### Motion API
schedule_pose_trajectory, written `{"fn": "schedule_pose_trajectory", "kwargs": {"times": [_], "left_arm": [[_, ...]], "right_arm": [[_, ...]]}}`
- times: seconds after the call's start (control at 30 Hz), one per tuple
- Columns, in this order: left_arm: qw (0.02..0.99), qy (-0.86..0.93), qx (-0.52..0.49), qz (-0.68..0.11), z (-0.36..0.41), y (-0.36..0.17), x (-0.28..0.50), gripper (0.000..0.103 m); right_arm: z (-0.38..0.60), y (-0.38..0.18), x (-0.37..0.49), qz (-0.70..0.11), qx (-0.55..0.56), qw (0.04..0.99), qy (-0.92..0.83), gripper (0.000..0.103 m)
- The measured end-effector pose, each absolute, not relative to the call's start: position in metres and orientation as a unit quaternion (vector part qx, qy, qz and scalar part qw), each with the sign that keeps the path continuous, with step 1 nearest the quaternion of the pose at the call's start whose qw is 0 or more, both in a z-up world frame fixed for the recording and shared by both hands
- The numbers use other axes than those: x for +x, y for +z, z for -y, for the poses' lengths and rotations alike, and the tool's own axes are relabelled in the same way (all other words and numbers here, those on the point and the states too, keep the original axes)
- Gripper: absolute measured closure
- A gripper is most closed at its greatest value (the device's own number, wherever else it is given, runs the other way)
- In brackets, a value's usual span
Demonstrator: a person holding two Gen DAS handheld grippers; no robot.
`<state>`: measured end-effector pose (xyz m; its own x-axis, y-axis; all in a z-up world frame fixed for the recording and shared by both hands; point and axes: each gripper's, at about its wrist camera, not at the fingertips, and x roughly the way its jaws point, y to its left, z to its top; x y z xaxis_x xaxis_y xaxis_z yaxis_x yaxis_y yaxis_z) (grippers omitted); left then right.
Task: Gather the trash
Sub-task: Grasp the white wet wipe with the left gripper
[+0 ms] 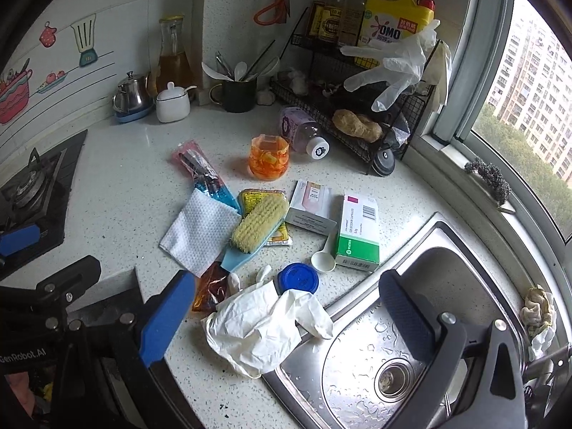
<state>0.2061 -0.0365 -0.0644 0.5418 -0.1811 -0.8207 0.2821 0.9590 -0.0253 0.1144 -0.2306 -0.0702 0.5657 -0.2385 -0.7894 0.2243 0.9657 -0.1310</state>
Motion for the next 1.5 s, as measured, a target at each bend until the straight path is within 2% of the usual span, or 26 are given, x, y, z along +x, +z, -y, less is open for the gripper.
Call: {"fn": "schedule_pose_trajectory", "kwargs": {"times": [0.37,0.8,0.9,1.0,1.1,1.17,1.3,1.33,1.37,1.5], "left_arm": [[0.811,-0.228,0.101,-0.529,0.057,-0.121,0.295,0.001],[0.764,-0.276,0.149,-0.563,0.096,-0.173,0.343,0.001],[0.764,-0.289,0.168,-0.552,0.105,-0.173,0.342,0.003],[0.762,-0.305,0.19,-0.538,0.118,-0.172,0.337,0.013],[0.76,-0.321,0.21,-0.525,0.13,-0.171,0.33,0.033],[0.756,-0.332,0.213,-0.523,0.135,-0.169,0.325,0.055],[0.753,-0.336,0.207,-0.526,0.147,-0.169,0.317,0.081],[0.753,-0.336,0.204,-0.527,0.146,-0.168,0.315,0.09],[0.755,-0.334,0.203,-0.526,0.146,-0.167,0.314,0.095],[0.763,-0.319,0.193,-0.528,0.124,-0.157,0.31,0.097]], "right_arm": [[0.243,-0.118,0.167,-0.517,0.018,0.835,-0.186,0.0],[0.268,-0.156,0.19,-0.554,0.049,0.798,-0.232,0.0],[0.272,-0.159,0.192,-0.558,0.054,0.792,-0.24,0.0],[0.277,-0.159,0.19,-0.561,0.057,0.788,-0.245,0.0],[0.281,-0.159,0.188,-0.563,0.06,0.786,-0.25,0.0],[0.284,-0.159,0.185,-0.562,0.062,0.786,-0.25,0.0],[0.287,-0.156,0.183,-0.562,0.071,0.787,-0.244,0.0],[0.287,-0.155,0.183,-0.561,0.072,0.788,-0.242,0.0],[0.287,-0.154,0.183,-0.56,0.071,0.79,-0.24,0.0],[0.285,-0.145,0.185,-0.556,0.067,0.798,-0.223,0.0]]}}
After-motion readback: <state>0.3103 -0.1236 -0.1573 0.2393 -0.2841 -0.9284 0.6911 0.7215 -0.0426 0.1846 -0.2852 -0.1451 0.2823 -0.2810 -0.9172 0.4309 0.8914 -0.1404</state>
